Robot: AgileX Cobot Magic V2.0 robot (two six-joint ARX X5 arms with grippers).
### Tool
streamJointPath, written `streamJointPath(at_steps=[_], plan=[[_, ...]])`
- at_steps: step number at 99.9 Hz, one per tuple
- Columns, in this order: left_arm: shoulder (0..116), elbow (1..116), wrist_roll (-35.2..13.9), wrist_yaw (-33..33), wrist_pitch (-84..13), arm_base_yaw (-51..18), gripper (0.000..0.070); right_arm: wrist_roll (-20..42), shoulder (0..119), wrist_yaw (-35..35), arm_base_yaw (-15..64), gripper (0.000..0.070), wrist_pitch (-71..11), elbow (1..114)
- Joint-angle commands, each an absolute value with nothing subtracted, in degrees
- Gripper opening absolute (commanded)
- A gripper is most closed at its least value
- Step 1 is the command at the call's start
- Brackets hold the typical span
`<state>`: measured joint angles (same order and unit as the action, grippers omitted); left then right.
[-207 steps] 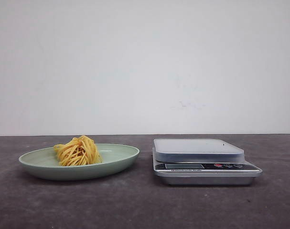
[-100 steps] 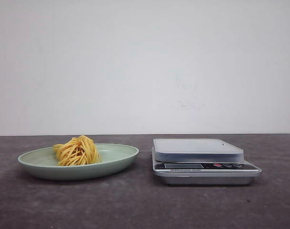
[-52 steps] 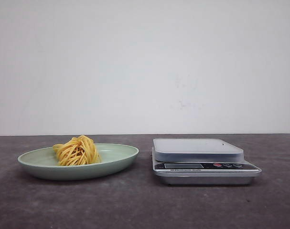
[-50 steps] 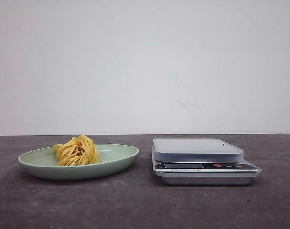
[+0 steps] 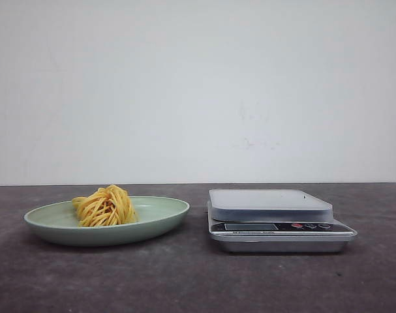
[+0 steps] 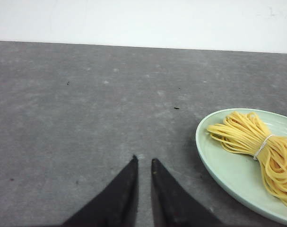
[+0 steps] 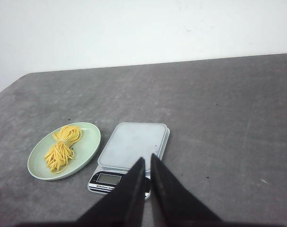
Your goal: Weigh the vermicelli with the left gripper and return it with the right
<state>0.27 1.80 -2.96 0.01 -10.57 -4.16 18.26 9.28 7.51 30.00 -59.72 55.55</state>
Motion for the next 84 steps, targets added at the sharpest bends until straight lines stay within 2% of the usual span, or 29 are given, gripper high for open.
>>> streamJointPath(at_steps=[1,34,49,56,67,84], plan=[[0.19,0.8,-2.59,0.43,-10.83,-4.21,0.0016,18.68,9.34,7.55,30.28,0.001,-59.13,56.16],[0.19,0.8,-2.59,0.43,-10.83,-4.21,0.0016,18.44,9.34,7.55,29.56,0.001,-59.11,56.16],[0.19,0.8,-2.59,0.43,-10.83,-4.21,0.0016,10.5,9.26,15.53,25.85,0.001,-55.0,55.9],[0.21,0.8,-2.59,0.43,-10.83,-4.21,0.0016,8.54,9.1,18.5,22.72,0.001,-50.52,54.28],[0.19,0.8,-2.59,0.43,-10.83,-4.21,0.0016,4.67,7.94,18.11,16.38,0.001,-38.72,47.55],[0.19,0.8,-2.59,0.43,-10.85,-4.21,0.0016,2.85,4.67,12.14,7.42,0.001,-19.77,30.83]])
